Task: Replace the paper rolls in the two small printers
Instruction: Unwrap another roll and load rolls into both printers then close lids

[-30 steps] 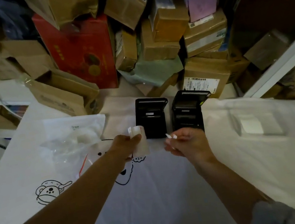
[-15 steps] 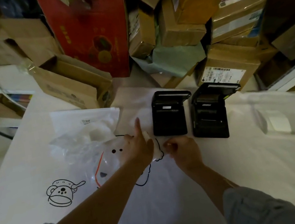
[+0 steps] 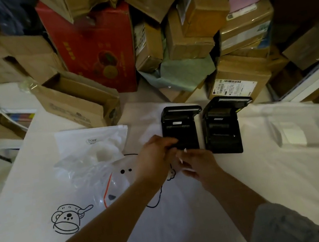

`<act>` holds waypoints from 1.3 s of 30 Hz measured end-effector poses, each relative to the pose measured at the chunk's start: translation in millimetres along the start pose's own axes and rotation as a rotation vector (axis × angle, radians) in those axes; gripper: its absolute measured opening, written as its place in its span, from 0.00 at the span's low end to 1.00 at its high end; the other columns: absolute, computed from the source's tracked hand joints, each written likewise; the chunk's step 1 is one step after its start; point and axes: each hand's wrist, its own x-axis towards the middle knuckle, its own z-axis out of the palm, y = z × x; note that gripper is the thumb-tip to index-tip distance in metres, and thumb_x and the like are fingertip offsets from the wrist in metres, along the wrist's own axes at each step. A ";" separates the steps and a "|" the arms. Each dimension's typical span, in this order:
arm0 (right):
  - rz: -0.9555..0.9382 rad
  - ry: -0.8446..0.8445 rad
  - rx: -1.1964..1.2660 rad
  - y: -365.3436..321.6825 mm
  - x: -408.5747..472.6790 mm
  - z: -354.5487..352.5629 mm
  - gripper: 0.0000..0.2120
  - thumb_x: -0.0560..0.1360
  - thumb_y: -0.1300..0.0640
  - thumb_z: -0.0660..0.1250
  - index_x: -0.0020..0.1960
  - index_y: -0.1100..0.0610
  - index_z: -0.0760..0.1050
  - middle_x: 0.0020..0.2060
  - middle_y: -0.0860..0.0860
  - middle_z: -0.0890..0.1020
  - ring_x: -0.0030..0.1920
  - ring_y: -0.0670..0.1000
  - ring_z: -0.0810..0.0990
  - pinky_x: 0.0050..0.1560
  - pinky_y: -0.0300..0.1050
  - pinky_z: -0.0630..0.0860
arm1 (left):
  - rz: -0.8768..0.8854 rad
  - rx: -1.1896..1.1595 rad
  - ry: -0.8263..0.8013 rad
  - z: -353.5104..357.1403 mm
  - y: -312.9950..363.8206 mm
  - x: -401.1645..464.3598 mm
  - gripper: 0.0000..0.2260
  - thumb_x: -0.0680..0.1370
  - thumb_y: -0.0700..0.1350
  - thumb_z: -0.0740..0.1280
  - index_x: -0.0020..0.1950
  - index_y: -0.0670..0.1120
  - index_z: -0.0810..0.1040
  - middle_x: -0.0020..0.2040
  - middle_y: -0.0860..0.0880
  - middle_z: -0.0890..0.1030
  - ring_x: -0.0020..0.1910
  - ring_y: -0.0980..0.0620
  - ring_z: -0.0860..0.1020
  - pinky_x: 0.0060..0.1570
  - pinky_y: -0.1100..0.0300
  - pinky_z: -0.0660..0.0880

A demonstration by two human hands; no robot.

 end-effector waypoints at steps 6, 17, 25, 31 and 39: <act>0.132 -0.183 0.388 -24.2 -26.9 -17.3 0.07 0.76 0.63 0.65 0.54 0.61 0.78 0.43 0.56 0.84 0.46 0.52 0.83 0.44 0.44 0.78 | 0.205 0.057 -0.131 8.7 19.4 0.8 0.18 0.75 0.43 0.69 0.64 0.54 0.76 0.55 0.51 0.77 0.52 0.53 0.77 0.53 0.62 0.74; 0.055 -0.122 0.373 -37.5 -31.4 -35.9 0.12 0.80 0.63 0.56 0.54 0.56 0.77 0.50 0.55 0.84 0.51 0.52 0.81 0.50 0.48 0.77 | 0.087 -0.077 -0.030 17.0 55.6 12.6 0.11 0.75 0.43 0.67 0.53 0.57 0.82 0.48 0.55 0.83 0.47 0.57 0.79 0.51 0.61 0.76; -0.003 0.129 0.640 -43.7 -34.0 -53.1 0.14 0.82 0.56 0.55 0.62 0.57 0.75 0.51 0.55 0.83 0.54 0.53 0.80 0.43 0.45 0.77 | -0.183 -0.457 -0.034 49.2 99.4 34.9 0.06 0.75 0.42 0.69 0.48 0.51 0.84 0.47 0.52 0.85 0.44 0.59 0.80 0.53 0.64 0.75; -0.079 0.081 0.727 -51.2 -30.8 -113.3 0.15 0.81 0.59 0.54 0.55 0.58 0.79 0.46 0.54 0.85 0.50 0.52 0.83 0.44 0.43 0.78 | -0.208 -0.469 -0.051 82.9 147.8 56.7 0.08 0.76 0.40 0.67 0.49 0.50 0.84 0.49 0.50 0.84 0.47 0.54 0.80 0.48 0.65 0.76; -0.011 0.246 0.675 -50.5 7.7 -222.2 0.11 0.75 0.61 0.69 0.56 0.61 0.79 0.49 0.58 0.84 0.43 0.52 0.83 0.43 0.43 0.82 | -0.098 -0.331 -0.071 150.4 208.7 90.4 0.07 0.71 0.41 0.72 0.36 0.52 0.79 0.39 0.50 0.82 0.43 0.52 0.82 0.46 0.63 0.78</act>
